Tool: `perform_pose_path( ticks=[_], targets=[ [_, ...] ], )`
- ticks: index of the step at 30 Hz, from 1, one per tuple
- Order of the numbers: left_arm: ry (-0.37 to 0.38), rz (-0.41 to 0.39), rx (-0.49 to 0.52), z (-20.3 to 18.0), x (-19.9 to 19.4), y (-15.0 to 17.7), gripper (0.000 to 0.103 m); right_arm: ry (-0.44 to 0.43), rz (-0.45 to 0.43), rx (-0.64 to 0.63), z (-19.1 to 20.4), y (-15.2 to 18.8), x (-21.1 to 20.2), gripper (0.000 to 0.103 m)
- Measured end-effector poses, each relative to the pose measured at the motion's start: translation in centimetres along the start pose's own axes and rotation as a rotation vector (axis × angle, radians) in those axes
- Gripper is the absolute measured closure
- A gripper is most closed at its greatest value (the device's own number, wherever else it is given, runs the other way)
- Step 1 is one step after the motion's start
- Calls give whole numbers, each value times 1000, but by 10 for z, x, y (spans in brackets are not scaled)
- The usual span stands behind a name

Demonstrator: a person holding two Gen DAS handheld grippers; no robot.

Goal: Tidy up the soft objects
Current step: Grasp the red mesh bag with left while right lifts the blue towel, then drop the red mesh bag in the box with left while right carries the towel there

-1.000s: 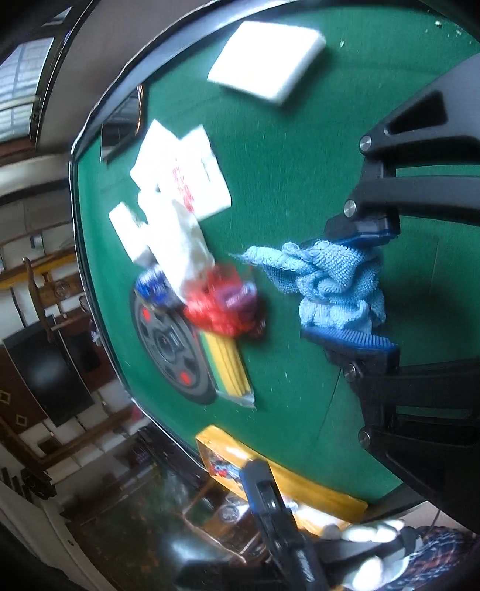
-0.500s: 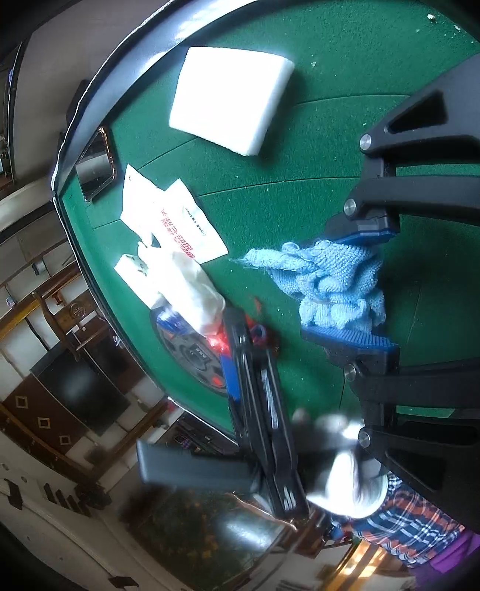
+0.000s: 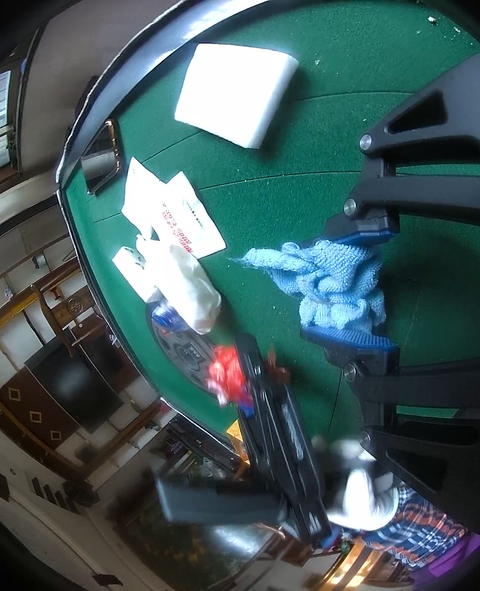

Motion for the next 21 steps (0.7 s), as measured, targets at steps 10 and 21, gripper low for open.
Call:
perform_pose_path(
  ticks=[10, 21],
  targets=[
    [58, -180, -182, 39, -112, 43, 58, 10, 10, -69, 46, 12, 2, 69],
    [-179, -217, -554, 196, -197, 190, 58, -112, 117, -334, 201, 54, 49, 69]
  ],
)
Point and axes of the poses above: each gripper's, at about its wrist camera, not at the fingertips, and x roughly the way its jaws point, z to its left, y to its underside, the point moved 9 cm from there along x, roughly the way its jaws point, and after that the axes turned 11 degrees about x, right-handed, at the moved point
